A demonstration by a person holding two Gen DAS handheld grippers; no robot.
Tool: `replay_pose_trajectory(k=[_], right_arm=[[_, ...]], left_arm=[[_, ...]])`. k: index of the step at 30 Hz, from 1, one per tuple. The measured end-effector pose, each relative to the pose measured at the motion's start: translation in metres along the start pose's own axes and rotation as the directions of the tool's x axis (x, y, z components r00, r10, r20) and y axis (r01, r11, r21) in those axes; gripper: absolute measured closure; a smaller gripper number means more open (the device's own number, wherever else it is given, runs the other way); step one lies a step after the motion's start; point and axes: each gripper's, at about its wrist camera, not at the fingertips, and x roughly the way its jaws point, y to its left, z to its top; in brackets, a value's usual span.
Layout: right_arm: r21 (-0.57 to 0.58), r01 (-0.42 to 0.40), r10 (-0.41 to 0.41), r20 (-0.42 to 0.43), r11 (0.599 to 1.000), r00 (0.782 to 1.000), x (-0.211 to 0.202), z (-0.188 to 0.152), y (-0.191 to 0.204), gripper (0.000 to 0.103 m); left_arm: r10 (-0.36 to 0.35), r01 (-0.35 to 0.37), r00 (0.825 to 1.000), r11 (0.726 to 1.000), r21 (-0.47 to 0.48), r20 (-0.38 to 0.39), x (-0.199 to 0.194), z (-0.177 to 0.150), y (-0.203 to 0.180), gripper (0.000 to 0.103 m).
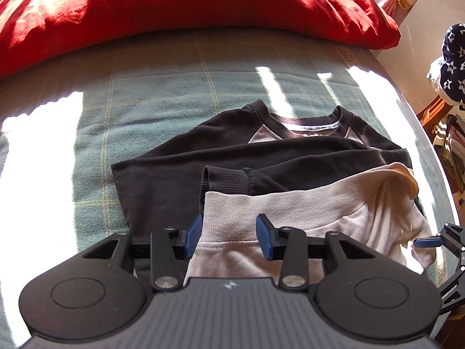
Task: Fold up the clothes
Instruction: 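Move both open grippers to the white ribbed cuff of the grey sweatshirt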
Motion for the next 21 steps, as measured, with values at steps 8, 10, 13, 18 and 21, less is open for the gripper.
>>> replay_pose_trajectory(k=[8, 10, 13, 18, 21], right_arm=[[0.099, 0.084, -0.083, -0.009, 0.992, 0.996, -0.02, 0.007, 0.027, 0.007], [0.11, 0.094, -0.095, 0.003, 0.989, 0.996, -0.025, 0.014, 0.036, 0.007], [0.117, 0.094, -0.096, 0.012, 0.989, 0.995, -0.03, 0.026, 0.05, 0.007], [0.051, 0.051, -0.053, 0.023, 0.997, 0.998, -0.033, 0.051, 0.081, 0.007], [-0.022, 0.046, -0.046, 0.012, 0.999, 0.999, -0.03, 0.059, 0.094, 0.007]], left_arm=[[-0.217, 0.215, 0.975, 0.976, -0.037, -0.053, 0.038, -0.005, 0.047, 0.064], [-0.283, 0.28, 0.957, 0.959, -0.044, -0.059, 0.04, -0.004, 0.054, 0.064], [-0.379, 0.375, 0.923, 0.925, -0.056, -0.067, 0.044, -0.003, 0.064, 0.064], [-0.501, 0.493, 0.859, 0.865, -0.098, -0.101, 0.051, -0.009, 0.082, 0.064], [-0.556, 0.542, 0.824, 0.83, -0.135, -0.113, 0.048, -0.019, 0.087, 0.064]])
